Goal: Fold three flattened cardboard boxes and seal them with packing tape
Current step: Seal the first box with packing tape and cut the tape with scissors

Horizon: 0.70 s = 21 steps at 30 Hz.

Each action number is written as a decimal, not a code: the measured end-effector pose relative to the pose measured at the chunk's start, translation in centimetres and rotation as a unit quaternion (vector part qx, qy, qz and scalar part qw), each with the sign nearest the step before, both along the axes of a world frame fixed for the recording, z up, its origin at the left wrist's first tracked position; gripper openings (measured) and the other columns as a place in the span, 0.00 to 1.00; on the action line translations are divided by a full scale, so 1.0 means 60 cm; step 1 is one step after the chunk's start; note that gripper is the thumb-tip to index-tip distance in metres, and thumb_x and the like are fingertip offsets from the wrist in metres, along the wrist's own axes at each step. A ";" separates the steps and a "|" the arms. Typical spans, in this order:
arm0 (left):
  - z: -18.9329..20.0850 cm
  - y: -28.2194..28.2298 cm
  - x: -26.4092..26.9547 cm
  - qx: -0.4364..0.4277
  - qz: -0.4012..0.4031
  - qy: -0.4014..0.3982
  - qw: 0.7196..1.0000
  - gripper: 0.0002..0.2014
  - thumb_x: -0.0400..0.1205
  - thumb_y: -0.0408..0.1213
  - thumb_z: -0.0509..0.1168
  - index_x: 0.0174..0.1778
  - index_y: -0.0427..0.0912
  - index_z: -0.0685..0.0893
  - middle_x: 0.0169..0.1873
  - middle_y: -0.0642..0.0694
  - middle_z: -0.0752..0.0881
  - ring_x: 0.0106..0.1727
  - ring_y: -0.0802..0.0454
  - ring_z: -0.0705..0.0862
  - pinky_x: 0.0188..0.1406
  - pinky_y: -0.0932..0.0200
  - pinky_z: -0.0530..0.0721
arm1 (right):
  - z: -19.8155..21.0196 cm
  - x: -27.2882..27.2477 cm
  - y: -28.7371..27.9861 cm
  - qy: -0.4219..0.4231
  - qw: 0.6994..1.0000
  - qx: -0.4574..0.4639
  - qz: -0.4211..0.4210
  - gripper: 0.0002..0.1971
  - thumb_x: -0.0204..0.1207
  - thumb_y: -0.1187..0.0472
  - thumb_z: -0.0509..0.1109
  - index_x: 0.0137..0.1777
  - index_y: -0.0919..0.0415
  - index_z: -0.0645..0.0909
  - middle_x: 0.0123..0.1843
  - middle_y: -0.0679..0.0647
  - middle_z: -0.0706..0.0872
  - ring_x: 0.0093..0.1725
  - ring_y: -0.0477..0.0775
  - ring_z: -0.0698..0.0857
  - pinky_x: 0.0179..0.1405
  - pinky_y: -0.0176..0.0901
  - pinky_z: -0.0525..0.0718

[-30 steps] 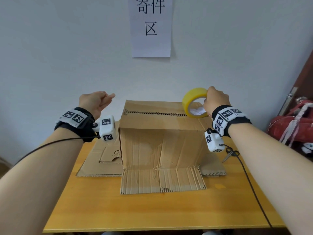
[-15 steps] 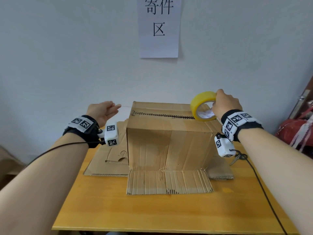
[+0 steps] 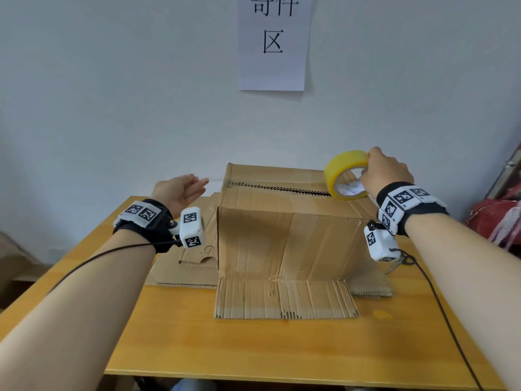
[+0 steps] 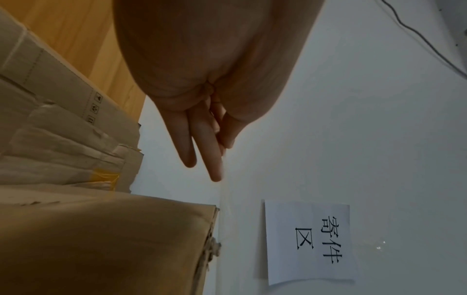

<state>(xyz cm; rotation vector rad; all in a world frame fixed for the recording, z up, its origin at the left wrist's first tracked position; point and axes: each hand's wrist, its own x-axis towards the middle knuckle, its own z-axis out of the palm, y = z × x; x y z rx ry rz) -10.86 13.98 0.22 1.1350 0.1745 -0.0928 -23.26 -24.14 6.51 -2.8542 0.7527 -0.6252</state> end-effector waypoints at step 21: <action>-0.009 -0.015 -0.006 -0.092 0.029 -0.056 0.994 0.05 0.88 0.28 0.63 0.47 0.32 0.81 0.36 0.44 0.87 0.49 0.46 0.93 0.52 0.51 0.91 | 0.001 -0.010 0.004 0.007 1.000 0.005 -0.017 0.12 0.86 0.60 0.62 0.66 0.61 0.70 0.50 0.62 0.80 0.46 0.63 0.76 0.44 0.52 0.71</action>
